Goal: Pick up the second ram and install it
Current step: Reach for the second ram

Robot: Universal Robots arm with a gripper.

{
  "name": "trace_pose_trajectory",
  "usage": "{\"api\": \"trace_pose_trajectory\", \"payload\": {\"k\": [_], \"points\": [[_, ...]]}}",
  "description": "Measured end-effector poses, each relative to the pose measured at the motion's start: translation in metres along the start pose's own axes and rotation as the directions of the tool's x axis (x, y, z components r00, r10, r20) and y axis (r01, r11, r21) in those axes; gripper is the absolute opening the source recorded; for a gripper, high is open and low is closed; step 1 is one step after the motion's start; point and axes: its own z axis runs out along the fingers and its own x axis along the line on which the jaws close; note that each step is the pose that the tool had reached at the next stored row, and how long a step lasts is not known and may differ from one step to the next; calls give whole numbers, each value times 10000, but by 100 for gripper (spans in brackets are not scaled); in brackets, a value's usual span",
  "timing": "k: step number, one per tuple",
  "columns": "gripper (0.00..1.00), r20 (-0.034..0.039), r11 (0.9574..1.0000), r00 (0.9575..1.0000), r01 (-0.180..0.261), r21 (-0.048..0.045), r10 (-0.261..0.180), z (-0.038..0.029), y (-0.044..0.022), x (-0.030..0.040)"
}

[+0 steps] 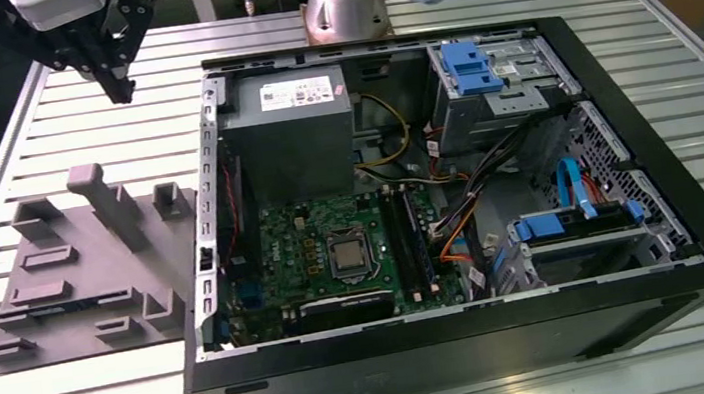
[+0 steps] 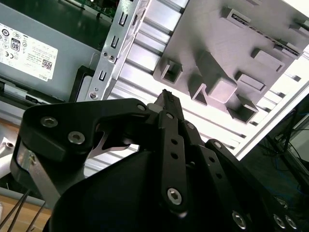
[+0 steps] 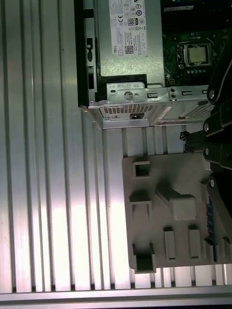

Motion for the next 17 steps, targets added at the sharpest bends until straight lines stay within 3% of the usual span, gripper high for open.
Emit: {"api": "trace_pose_trajectory", "payload": {"k": [17], "points": [[11, 0, 10000, 10000, 8, -1, -8, -2, -32, 37]]}}
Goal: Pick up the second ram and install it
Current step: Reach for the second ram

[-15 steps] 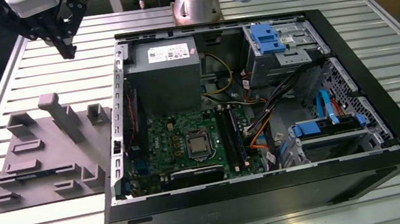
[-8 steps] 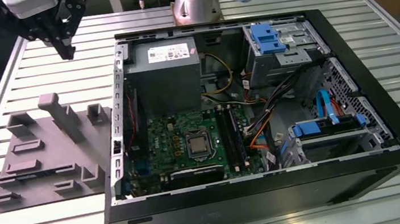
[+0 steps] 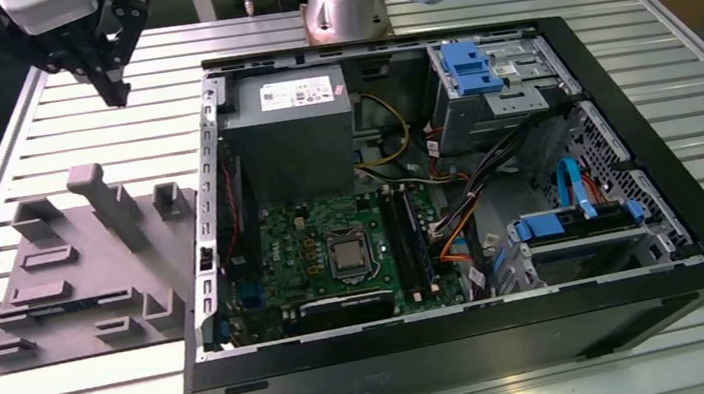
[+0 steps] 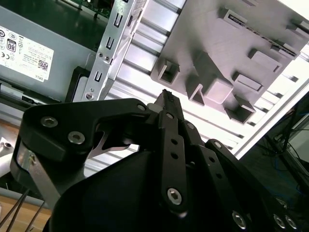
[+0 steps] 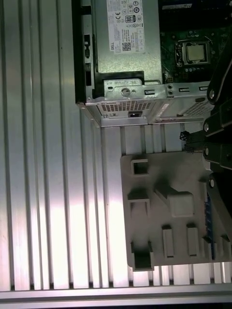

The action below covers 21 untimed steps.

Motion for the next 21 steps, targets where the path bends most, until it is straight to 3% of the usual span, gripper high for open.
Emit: {"api": "trace_pose_trajectory", "payload": {"k": [21], "points": [[11, -1, 10000, 10000, 17, 0, -17, -4, -37, 82]]}}
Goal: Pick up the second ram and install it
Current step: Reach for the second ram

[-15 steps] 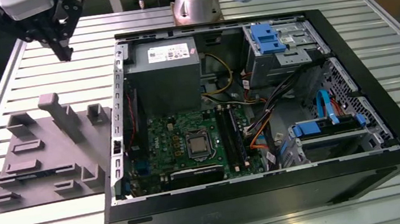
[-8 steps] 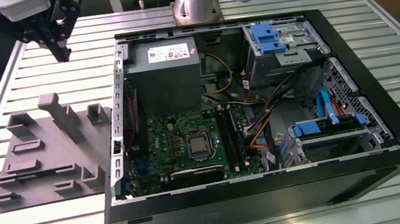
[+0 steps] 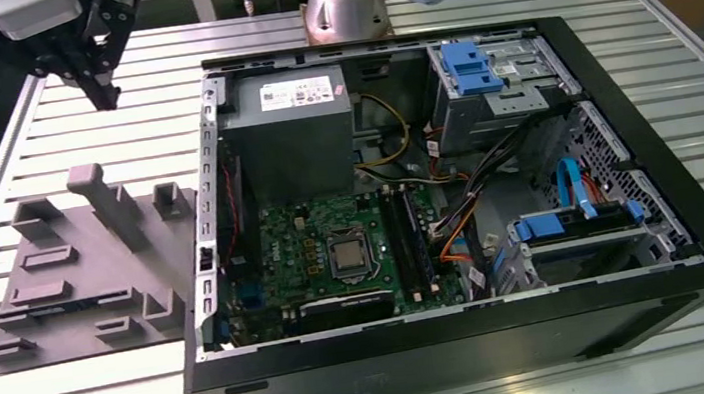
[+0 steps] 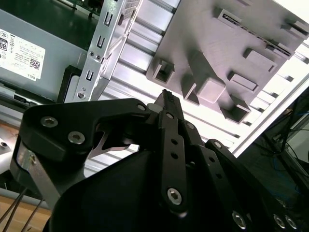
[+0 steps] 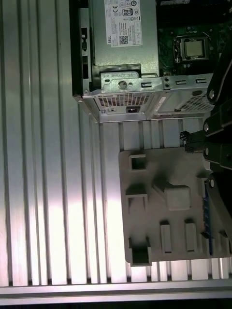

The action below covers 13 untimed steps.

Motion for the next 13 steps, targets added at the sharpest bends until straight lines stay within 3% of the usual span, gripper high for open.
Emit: {"api": "trace_pose_trajectory", "payload": {"k": [13], "points": [[11, 0, 10000, 10000, 11, -1, -11, -2, -22, 54]]}}
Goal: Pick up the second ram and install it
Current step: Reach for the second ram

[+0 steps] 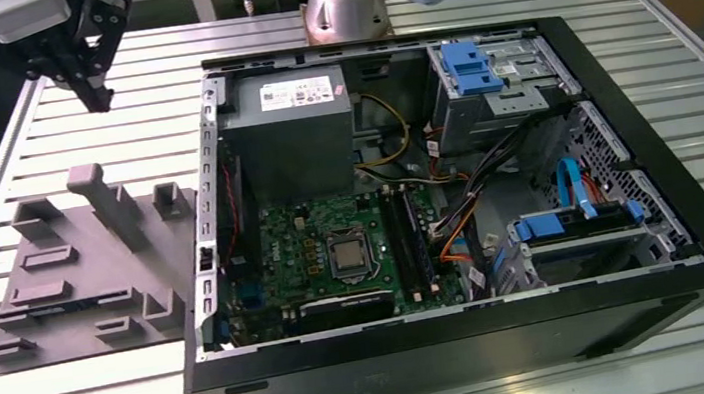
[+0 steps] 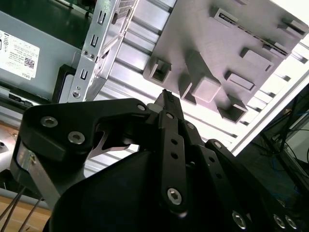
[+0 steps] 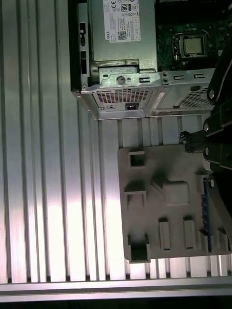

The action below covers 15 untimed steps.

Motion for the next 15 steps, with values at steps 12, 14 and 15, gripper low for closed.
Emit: {"api": "trace_pose_trajectory", "payload": {"k": [12, 14, 15], "points": [[11, 0, 10000, 10000, 11, 0, -11, -2, -19, 47], [11, 0, 10000, 10000, 13, 0, -13, -2, -21, 57], [11, -1, 10000, 10000, 15, 0, -15, -3, -23, 61]]}}
